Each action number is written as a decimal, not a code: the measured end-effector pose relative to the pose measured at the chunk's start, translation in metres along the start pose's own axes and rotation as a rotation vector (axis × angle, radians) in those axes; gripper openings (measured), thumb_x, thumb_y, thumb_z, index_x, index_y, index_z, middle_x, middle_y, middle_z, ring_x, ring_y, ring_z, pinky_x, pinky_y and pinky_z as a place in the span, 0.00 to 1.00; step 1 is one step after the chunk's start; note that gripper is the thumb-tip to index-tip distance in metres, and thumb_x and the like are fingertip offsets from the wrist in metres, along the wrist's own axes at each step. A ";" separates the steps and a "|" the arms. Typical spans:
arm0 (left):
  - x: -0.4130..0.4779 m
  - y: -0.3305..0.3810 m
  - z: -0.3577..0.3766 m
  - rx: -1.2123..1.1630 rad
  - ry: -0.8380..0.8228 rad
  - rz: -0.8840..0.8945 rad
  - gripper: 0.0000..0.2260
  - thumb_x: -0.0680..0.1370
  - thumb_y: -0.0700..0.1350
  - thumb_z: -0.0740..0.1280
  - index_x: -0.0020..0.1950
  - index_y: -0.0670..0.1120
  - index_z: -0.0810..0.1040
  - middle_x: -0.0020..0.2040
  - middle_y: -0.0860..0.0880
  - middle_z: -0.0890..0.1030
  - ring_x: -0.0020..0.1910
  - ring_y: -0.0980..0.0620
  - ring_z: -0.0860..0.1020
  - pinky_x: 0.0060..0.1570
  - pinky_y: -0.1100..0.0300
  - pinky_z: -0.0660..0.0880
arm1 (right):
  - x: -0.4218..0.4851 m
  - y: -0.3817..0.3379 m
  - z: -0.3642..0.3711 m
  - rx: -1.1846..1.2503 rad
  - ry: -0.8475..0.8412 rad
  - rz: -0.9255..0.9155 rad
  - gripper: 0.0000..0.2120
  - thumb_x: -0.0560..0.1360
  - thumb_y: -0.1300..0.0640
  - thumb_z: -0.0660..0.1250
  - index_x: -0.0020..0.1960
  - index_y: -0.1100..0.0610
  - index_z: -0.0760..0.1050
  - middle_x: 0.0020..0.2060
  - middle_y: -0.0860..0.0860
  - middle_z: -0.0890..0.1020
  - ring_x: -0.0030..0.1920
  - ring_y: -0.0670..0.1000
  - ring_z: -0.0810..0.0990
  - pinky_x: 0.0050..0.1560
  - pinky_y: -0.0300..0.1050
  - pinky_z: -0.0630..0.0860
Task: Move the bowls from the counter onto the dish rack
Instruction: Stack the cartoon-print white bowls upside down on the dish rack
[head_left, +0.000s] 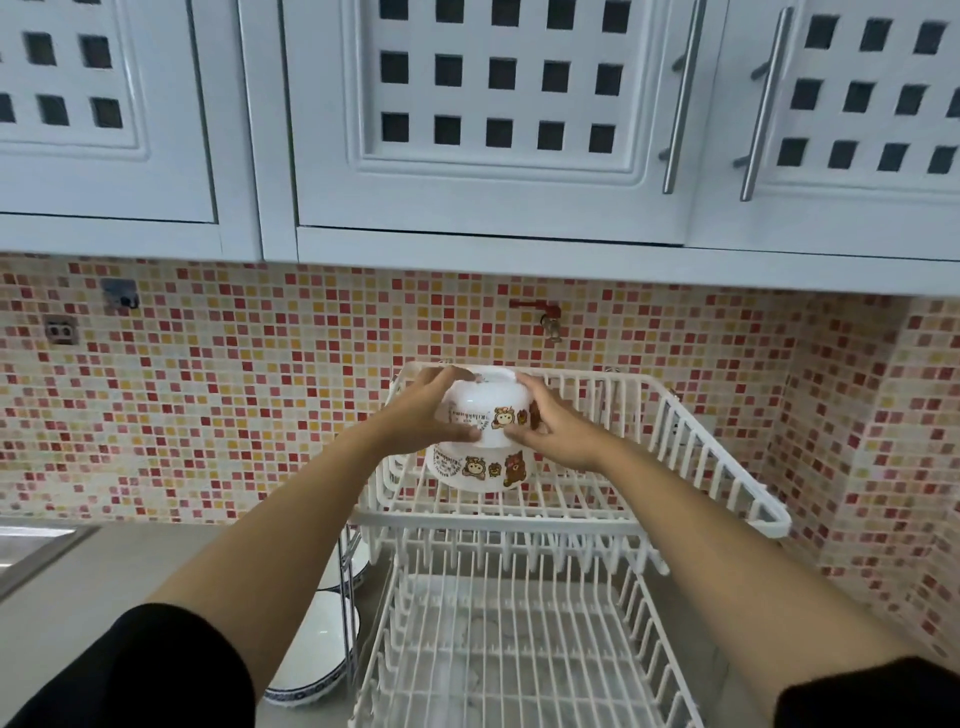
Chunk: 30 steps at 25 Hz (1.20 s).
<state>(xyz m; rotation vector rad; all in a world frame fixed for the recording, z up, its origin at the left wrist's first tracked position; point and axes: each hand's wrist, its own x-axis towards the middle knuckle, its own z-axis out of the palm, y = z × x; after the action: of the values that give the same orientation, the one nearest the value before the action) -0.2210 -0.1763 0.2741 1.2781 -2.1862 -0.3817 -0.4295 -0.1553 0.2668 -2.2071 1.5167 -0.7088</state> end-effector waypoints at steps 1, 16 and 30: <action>-0.001 -0.002 0.003 0.033 -0.003 -0.005 0.32 0.69 0.51 0.74 0.69 0.49 0.64 0.71 0.45 0.62 0.69 0.43 0.62 0.67 0.50 0.66 | 0.002 0.001 0.002 -0.044 -0.008 -0.005 0.37 0.76 0.45 0.63 0.76 0.46 0.44 0.76 0.51 0.52 0.62 0.50 0.66 0.67 0.52 0.66; 0.005 -0.012 0.015 0.174 -0.163 -0.025 0.33 0.70 0.52 0.73 0.70 0.50 0.61 0.72 0.43 0.62 0.67 0.42 0.66 0.62 0.51 0.69 | 0.006 0.009 0.008 -0.145 -0.145 0.071 0.43 0.73 0.46 0.68 0.77 0.49 0.42 0.77 0.53 0.52 0.74 0.56 0.58 0.71 0.52 0.59; -0.090 -0.119 -0.125 0.269 0.274 -0.351 0.20 0.81 0.47 0.56 0.72 0.42 0.64 0.71 0.40 0.69 0.68 0.40 0.69 0.65 0.50 0.68 | 0.097 -0.181 0.114 -0.392 -0.046 -0.232 0.28 0.81 0.49 0.54 0.76 0.59 0.53 0.76 0.56 0.55 0.76 0.56 0.54 0.74 0.51 0.55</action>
<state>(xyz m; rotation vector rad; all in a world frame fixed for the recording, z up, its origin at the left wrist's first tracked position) -0.0283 -0.1535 0.2835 1.7569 -1.8259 -0.0371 -0.1974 -0.1799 0.2948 -2.7017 1.4940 -0.4487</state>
